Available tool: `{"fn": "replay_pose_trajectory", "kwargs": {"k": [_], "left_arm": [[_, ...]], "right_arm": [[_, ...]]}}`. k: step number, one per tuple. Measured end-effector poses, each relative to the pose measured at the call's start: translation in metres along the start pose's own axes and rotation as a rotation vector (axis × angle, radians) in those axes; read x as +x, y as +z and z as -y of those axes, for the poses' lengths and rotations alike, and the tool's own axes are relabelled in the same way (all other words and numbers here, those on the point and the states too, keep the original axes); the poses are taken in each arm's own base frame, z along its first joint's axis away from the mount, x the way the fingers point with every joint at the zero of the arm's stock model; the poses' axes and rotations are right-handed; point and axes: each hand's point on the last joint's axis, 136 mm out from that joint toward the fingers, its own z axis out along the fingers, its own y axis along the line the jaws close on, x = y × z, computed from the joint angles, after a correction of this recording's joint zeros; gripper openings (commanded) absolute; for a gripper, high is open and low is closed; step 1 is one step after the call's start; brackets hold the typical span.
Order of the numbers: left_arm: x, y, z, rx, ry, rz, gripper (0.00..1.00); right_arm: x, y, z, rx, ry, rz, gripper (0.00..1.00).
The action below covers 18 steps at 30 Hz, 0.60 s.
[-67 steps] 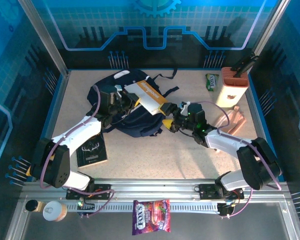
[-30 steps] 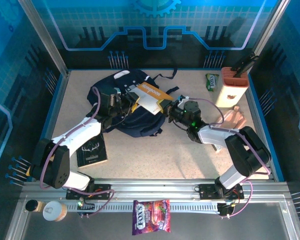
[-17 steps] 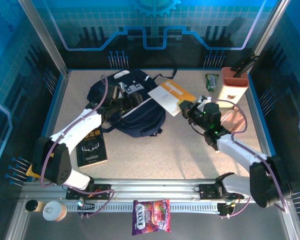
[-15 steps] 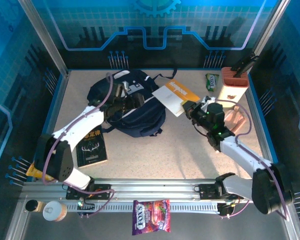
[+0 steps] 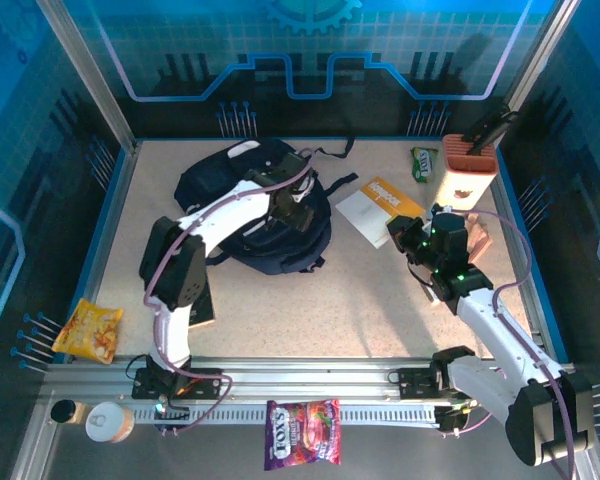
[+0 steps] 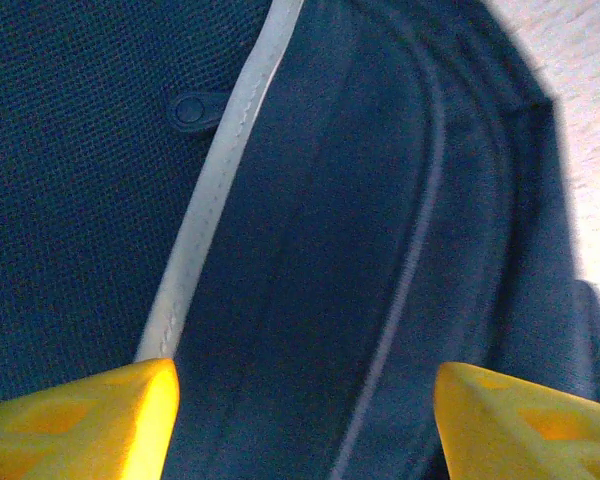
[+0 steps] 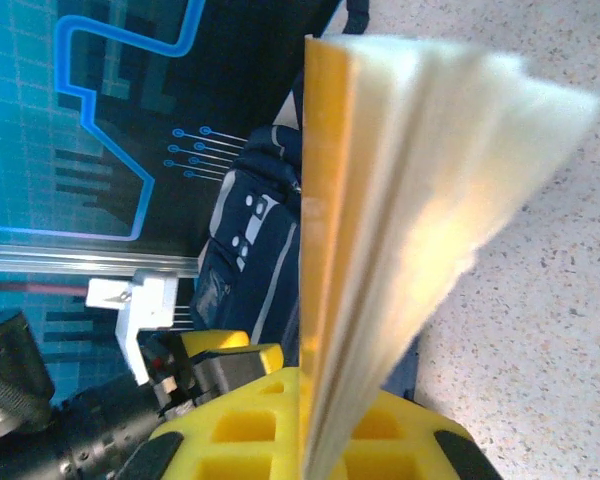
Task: Pack the student bag
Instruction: Open the student bag at the top-center of the table.
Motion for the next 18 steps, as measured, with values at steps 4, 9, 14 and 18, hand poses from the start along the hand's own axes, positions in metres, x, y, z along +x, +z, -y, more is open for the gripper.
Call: {"fn": "replay_pose_trajectory", "kwargs": {"k": [4, 9, 14, 18], "left_arm": [[0.005, 0.017, -0.005, -0.070, 0.058, -0.072, 0.61], [0.006, 0.023, -0.005, -0.099, 0.098, -0.109, 0.47], [0.002, 0.017, 0.001, -0.097, 0.126, -0.116, 0.19], [-0.007, 0.004, 0.003, -0.082, 0.117, -0.106, 0.05]], "right_arm": [[0.001, 0.000, 0.008, 0.024, 0.007, -0.002, 0.00], [0.002, 0.001, 0.013, 0.036, 0.011, -0.007, 0.00], [0.001, 0.000, 0.014, 0.039, 0.013, -0.001, 0.00], [-0.001, -0.001, 0.015, 0.046, 0.010, 0.004, 0.00]]}}
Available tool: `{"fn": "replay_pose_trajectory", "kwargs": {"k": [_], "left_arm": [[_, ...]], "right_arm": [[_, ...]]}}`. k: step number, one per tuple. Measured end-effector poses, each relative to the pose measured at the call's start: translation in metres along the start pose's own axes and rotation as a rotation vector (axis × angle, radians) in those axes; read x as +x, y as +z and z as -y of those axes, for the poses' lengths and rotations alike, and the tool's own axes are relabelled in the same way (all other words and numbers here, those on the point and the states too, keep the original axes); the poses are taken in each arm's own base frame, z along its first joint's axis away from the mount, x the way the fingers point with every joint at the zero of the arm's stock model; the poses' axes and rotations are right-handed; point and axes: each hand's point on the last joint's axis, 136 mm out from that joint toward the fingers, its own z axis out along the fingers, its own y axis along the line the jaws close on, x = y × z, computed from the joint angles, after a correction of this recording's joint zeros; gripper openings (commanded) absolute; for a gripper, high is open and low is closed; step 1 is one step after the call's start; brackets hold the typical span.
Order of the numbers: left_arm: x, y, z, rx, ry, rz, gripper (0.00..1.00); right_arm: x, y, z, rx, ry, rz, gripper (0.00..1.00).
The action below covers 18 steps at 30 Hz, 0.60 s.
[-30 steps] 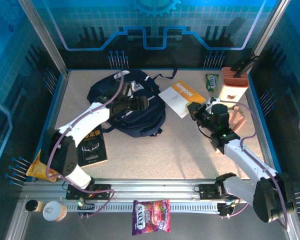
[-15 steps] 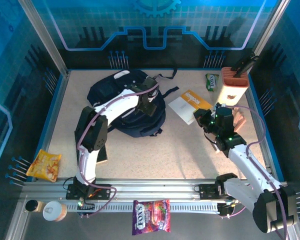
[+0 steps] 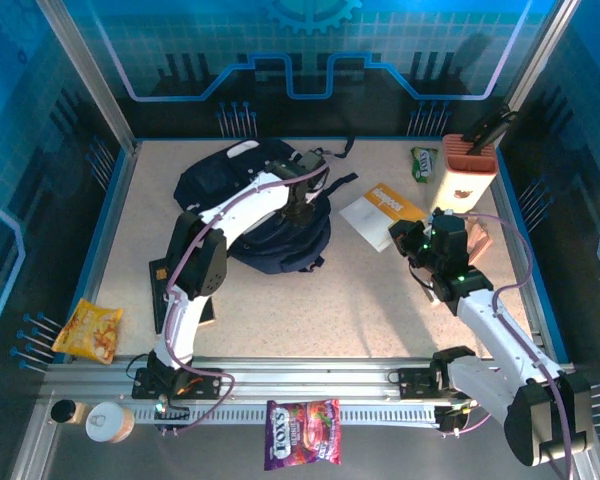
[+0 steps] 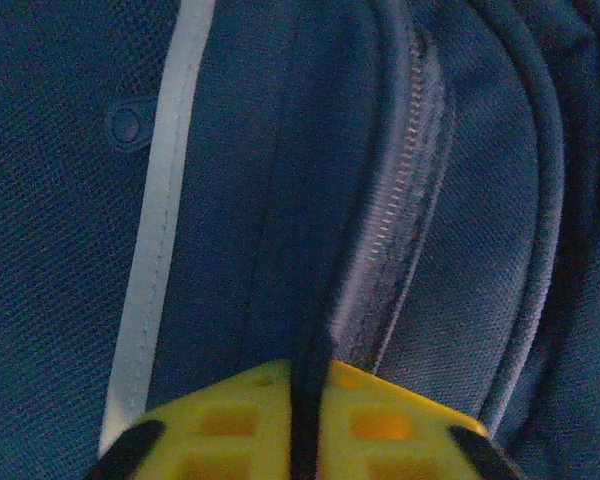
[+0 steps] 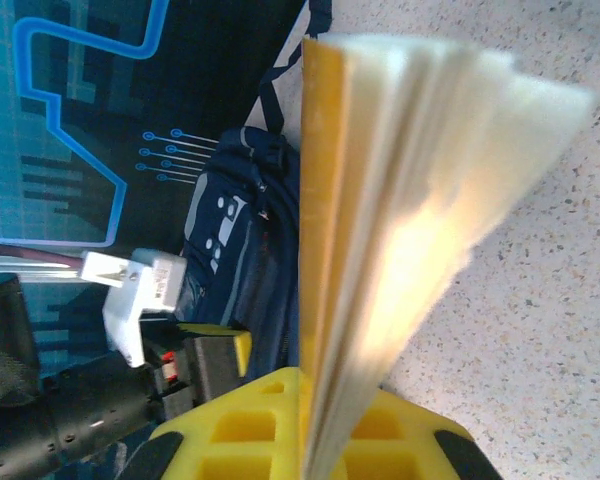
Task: Pack the student bag
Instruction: Open the student bag at the top-center of the table.
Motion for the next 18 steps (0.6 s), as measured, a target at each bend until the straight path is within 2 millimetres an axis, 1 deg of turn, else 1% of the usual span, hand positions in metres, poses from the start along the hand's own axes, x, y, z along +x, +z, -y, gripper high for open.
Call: {"fn": "replay_pose_trajectory", "kwargs": {"k": [1, 4, 6, 7, 11, 14, 16, 18], "left_arm": [[-0.002, -0.003, 0.000, 0.004, -0.007, 0.009, 0.01], [-0.006, -0.014, -0.003, 0.010, -0.025, 0.035, 0.00], [-0.010, -0.027, -0.006, 0.012, -0.038, 0.064, 0.00], [-0.012, -0.034, -0.008, 0.013, -0.044, 0.082, 0.00], [-0.023, -0.075, -0.016, 0.028, -0.095, 0.202, 0.00], [-0.028, -0.107, -0.020, 0.049, -0.136, 0.297, 0.00], [-0.029, -0.121, -0.021, 0.066, -0.158, 0.344, 0.00], [-0.031, -0.130, -0.020, 0.090, -0.173, 0.377, 0.00]], "right_arm": [[-0.001, -0.001, 0.001, 0.004, 0.001, 0.002, 0.00], [-0.003, -0.003, 0.002, 0.006, -0.003, 0.007, 0.00], [-0.002, -0.005, 0.001, 0.002, -0.007, 0.005, 0.00], [-0.001, -0.005, 0.000, -0.002, -0.009, -0.001, 0.00], [0.005, -0.006, -0.004, -0.024, -0.011, -0.040, 0.00], [0.015, -0.005, -0.009, -0.045, -0.001, -0.084, 0.00], [0.027, -0.001, -0.013, -0.056, 0.000, -0.123, 0.00], [0.043, 0.005, -0.017, -0.067, -0.001, -0.174, 0.00]]}}
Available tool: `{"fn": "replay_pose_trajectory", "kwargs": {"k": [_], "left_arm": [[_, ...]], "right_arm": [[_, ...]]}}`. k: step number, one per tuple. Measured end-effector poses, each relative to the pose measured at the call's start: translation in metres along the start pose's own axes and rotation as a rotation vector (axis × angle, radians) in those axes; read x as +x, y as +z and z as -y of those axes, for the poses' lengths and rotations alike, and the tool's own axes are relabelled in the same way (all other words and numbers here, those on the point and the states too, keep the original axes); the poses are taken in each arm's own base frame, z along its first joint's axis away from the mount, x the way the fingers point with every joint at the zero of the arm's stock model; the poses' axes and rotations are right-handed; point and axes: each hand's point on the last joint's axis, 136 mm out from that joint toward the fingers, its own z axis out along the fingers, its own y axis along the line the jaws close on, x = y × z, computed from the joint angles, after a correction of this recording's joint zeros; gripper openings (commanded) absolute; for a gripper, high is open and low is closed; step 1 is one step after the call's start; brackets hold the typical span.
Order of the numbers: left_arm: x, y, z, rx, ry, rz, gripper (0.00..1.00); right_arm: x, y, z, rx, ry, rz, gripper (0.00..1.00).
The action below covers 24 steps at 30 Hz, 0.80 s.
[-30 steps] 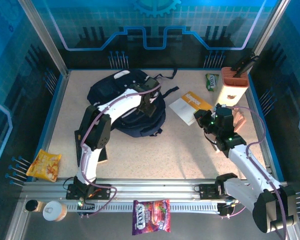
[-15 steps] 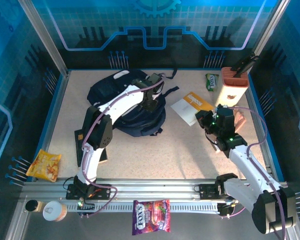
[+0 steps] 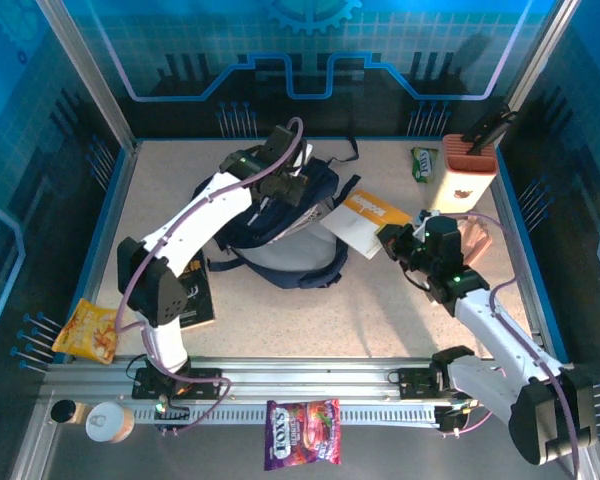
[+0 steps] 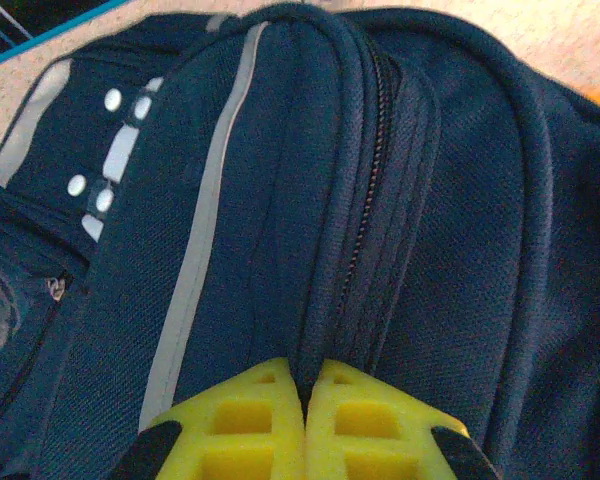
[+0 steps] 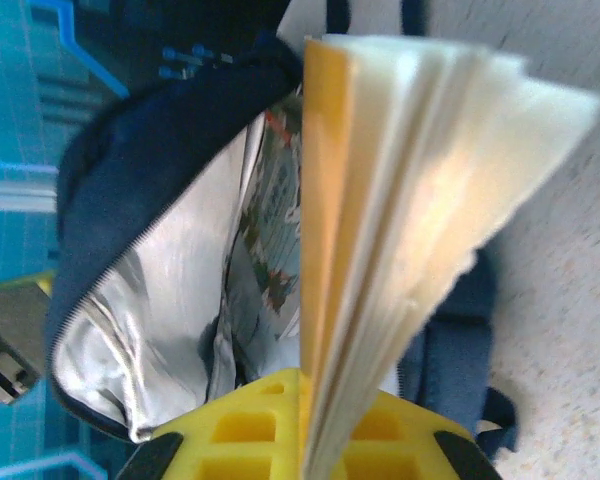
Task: Pack the student bag
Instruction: Open the student bag at the top-center of the table, then place the book in the student bag.
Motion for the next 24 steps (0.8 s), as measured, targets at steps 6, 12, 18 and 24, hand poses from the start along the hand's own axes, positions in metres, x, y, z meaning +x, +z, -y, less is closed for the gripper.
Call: {"fn": "replay_pose_trajectory", "kwargs": {"k": [6, 12, 18, 24], "left_arm": [[-0.002, 0.001, 0.013, 0.073, -0.041, 0.023, 0.00], [-0.005, 0.001, 0.022, 0.125, -0.074, 0.031, 0.00], [-0.008, -0.008, 0.028, 0.169, -0.093, 0.050, 0.00], [-0.013, -0.025, 0.026, 0.181, -0.108, 0.096, 0.00]], "right_arm": [[0.037, 0.032, -0.003, -0.003, 0.013, -0.116, 0.00], [0.048, 0.070, -0.017, -0.006, 0.035, -0.143, 0.00], [0.048, 0.110, -0.031, -0.006, 0.073, -0.117, 0.00], [0.056, 0.146, -0.017, 0.070, 0.125, -0.090, 0.05]]}}
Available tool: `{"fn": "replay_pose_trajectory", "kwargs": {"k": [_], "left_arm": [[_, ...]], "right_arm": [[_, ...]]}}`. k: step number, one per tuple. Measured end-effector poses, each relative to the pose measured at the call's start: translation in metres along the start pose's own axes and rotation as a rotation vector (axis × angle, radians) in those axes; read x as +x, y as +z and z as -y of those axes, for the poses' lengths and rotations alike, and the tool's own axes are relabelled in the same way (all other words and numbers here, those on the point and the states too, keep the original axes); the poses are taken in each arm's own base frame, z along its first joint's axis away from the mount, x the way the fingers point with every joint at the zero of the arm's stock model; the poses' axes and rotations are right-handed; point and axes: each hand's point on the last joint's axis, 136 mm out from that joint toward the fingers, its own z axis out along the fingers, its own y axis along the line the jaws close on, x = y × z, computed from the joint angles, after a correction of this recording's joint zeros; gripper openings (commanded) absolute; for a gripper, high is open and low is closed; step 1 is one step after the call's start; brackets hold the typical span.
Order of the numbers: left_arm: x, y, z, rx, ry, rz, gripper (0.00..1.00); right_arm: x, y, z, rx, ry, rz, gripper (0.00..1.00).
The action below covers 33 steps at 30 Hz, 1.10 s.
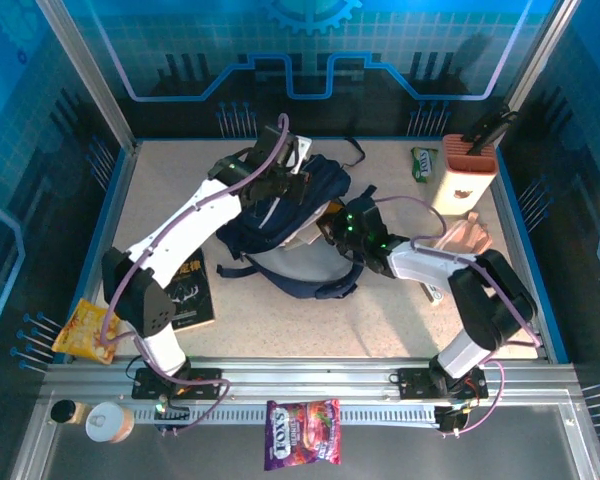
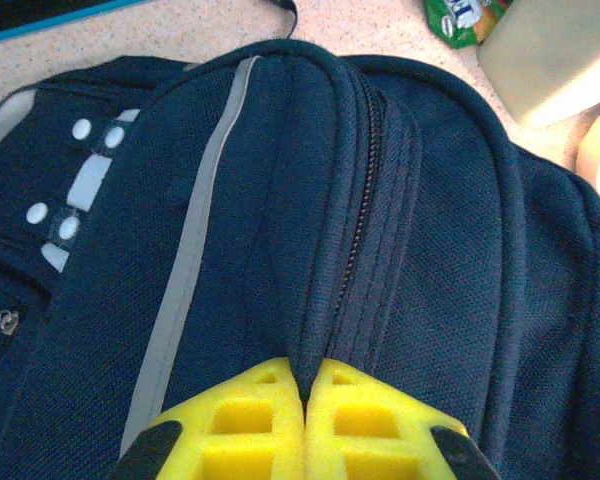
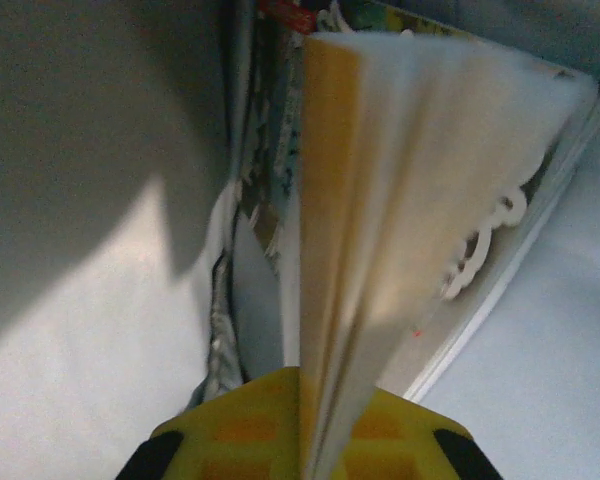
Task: Pack the student bag
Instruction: Place the book in the student bag, then close the student bag at the center of the table.
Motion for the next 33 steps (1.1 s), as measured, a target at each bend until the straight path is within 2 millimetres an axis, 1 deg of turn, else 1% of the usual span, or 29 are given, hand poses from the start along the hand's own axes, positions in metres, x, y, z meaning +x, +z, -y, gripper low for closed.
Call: {"fn": "replay_pose_trajectory", "kwargs": {"k": [3, 6, 8, 11, 13, 15, 18, 22, 24, 27, 28, 29, 31, 33], "left_arm": [[0.001, -0.007, -0.002, 0.001, -0.006, 0.014, 0.00], [0.001, -0.009, -0.005, 0.000, -0.021, 0.028, 0.00], [0.000, -0.009, -0.007, 0.001, -0.040, 0.037, 0.00], [-0.003, -0.009, -0.011, 0.005, -0.063, 0.049, 0.00], [-0.003, -0.008, -0.014, 0.007, -0.080, 0.049, 0.00], [-0.002, -0.006, -0.016, 0.010, -0.088, 0.053, 0.00], [-0.002, -0.003, -0.018, 0.018, -0.109, 0.056, 0.00], [0.002, 0.001, -0.021, 0.026, -0.124, 0.051, 0.00], [0.003, 0.003, -0.022, 0.032, -0.132, 0.049, 0.00], [0.008, 0.007, -0.021, 0.047, -0.146, 0.044, 0.00], [0.011, 0.010, -0.021, 0.055, -0.150, 0.039, 0.05], [0.016, 0.013, -0.020, 0.065, -0.154, 0.030, 0.14], [0.028, 0.020, -0.017, 0.086, -0.164, 0.006, 0.36], [0.040, 0.025, -0.016, 0.102, -0.186, -0.014, 0.55]], "right_arm": [[-0.002, 0.018, 0.000, 0.014, 0.013, 0.015, 0.12], [-0.005, 0.036, -0.008, -0.003, 0.017, 0.014, 0.31], [-0.004, 0.044, -0.010, -0.009, 0.007, 0.004, 0.46], [-0.001, 0.046, -0.009, -0.014, -0.006, -0.016, 0.62], [0.002, 0.043, -0.008, -0.023, -0.017, -0.024, 0.67], [0.006, 0.033, -0.003, -0.014, -0.028, -0.036, 0.70], [0.010, 0.008, 0.000, -0.002, -0.053, -0.042, 0.74], [0.010, -0.037, -0.007, -0.001, -0.100, -0.018, 0.76], [0.007, -0.058, -0.006, 0.010, -0.121, 0.008, 0.77], [0.000, -0.083, 0.008, 0.069, -0.150, 0.058, 0.78], [-0.005, -0.091, 0.015, 0.101, -0.161, 0.079, 0.79], [-0.010, -0.097, 0.022, 0.136, -0.171, 0.101, 0.80], [-0.021, -0.112, 0.034, 0.201, -0.196, 0.150, 0.81], [-0.032, -0.128, 0.045, 0.260, -0.227, 0.198, 0.84]]}}
